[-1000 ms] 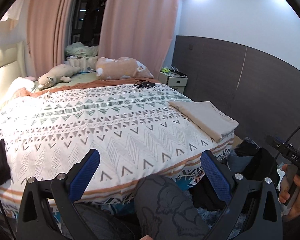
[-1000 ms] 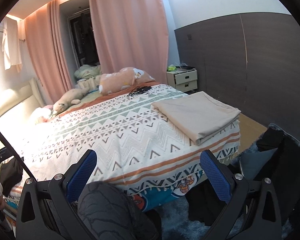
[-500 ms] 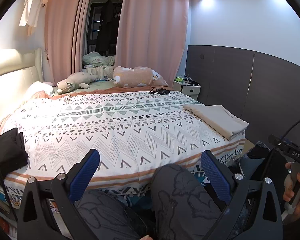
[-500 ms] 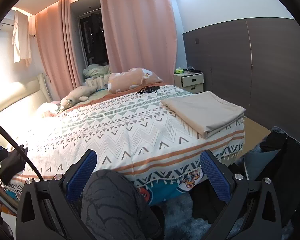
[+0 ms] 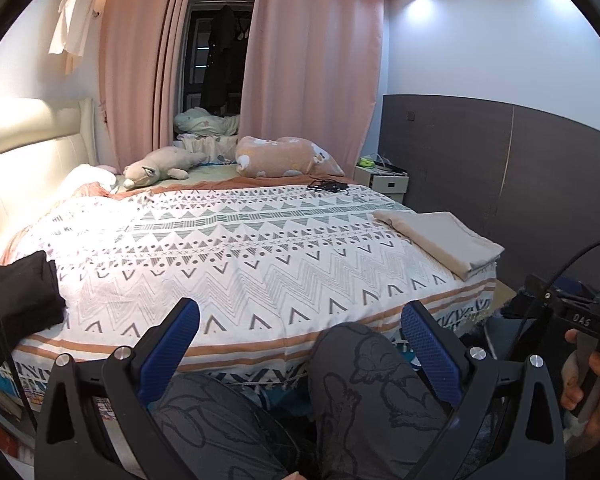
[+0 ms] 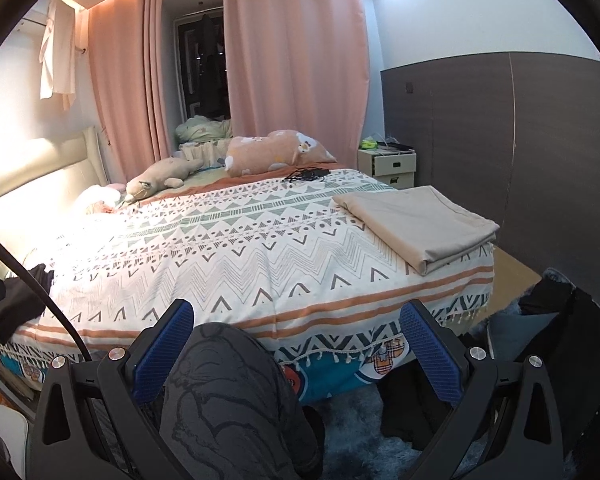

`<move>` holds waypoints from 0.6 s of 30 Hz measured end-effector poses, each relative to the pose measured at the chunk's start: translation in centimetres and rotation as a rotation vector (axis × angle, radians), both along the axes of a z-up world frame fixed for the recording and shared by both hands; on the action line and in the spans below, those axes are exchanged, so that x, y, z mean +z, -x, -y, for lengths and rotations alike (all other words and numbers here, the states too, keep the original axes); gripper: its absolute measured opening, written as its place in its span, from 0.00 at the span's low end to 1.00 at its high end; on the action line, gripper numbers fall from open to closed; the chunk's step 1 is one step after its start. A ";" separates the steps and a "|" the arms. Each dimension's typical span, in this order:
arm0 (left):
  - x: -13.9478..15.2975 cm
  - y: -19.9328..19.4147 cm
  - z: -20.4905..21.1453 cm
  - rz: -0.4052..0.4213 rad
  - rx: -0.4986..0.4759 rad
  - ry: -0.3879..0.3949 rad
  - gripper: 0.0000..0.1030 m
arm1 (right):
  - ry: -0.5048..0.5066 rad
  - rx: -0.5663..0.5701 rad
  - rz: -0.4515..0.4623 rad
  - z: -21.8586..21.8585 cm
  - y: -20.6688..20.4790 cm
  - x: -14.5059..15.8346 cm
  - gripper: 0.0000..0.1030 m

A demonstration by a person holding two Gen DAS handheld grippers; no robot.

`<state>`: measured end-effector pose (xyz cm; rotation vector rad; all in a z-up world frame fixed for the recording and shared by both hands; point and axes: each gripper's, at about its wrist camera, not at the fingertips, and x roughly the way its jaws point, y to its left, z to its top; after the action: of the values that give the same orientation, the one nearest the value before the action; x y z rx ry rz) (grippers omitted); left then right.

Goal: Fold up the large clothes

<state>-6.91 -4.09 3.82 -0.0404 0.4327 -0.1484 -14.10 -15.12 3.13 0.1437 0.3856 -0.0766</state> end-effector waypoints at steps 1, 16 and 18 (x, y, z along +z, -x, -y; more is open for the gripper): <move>0.0 0.0 0.0 0.000 0.000 0.003 1.00 | 0.006 -0.003 0.003 -0.2 0.1 0.1 1.00; -0.4 0.4 -0.7 -0.002 -0.004 0.043 1.00 | 0.032 -0.012 -0.008 -0.7 0.0 0.1 1.00; -0.5 0.4 -0.8 -0.003 -0.005 0.041 1.00 | 0.045 -0.020 -0.009 -0.9 0.1 0.2 1.00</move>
<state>-7.27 -3.33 3.34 -0.0798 0.4325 -0.1616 -14.17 -14.17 3.29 0.1031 0.3908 -0.1051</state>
